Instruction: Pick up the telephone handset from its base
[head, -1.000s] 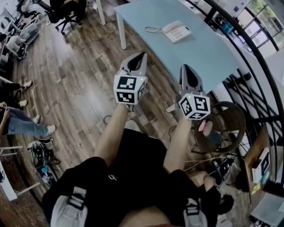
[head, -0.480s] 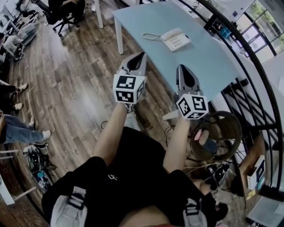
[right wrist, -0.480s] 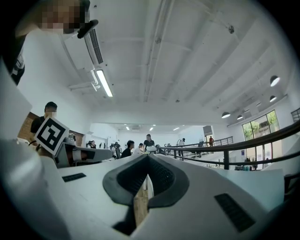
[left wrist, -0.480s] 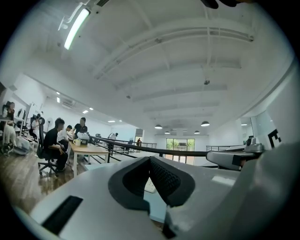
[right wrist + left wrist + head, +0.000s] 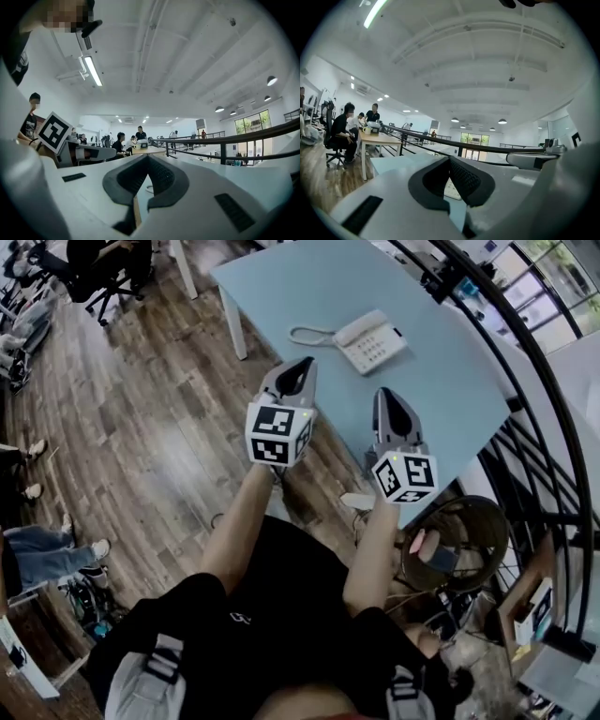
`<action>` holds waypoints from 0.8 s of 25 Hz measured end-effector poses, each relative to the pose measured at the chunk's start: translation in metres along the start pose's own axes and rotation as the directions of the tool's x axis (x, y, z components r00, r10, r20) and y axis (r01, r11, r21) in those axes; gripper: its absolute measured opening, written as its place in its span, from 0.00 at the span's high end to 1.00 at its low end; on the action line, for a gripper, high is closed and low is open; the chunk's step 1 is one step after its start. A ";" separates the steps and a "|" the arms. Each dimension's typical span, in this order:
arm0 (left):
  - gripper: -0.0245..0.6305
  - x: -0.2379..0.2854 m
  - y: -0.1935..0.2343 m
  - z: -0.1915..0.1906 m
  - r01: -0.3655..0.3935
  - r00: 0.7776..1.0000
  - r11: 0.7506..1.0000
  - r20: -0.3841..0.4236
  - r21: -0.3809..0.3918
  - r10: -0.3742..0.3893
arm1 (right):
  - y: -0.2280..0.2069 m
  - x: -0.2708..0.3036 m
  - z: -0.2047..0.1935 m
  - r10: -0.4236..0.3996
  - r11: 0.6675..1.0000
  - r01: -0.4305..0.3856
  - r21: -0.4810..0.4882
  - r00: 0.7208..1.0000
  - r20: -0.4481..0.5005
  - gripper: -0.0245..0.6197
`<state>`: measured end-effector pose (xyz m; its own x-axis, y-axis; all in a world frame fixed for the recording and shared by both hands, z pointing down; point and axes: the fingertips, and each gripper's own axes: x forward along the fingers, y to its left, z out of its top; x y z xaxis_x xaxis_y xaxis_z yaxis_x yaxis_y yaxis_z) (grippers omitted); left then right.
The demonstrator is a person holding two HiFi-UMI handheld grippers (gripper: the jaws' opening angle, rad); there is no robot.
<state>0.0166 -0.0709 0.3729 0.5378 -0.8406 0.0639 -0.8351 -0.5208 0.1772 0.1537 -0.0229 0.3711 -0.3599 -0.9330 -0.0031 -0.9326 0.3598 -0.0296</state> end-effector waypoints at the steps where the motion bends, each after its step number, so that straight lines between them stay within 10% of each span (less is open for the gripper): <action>1: 0.96 0.016 0.009 -0.002 0.009 1.000 1.000 -0.016 0.000 -0.009 | -0.008 0.016 -0.004 -0.010 1.000 0.010 0.015 1.000 -0.008 0.97; 11: 0.96 0.130 0.112 -0.019 0.019 0.991 0.999 -0.130 -0.028 -0.022 | -0.037 0.162 -0.041 -0.050 0.991 0.059 0.118 0.996 -0.078 0.97; 20: 0.96 0.180 0.113 -0.051 0.082 0.977 0.993 -0.190 -0.086 -0.098 | -0.078 0.190 -0.068 -0.115 0.978 0.139 0.154 0.981 -0.156 0.97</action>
<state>0.0250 -0.2736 0.4541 0.6289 -0.7422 0.2316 -0.7749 -0.5737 0.2654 0.1562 -0.2280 0.4406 -0.2507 -0.9554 0.1560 -0.9578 0.2214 -0.1834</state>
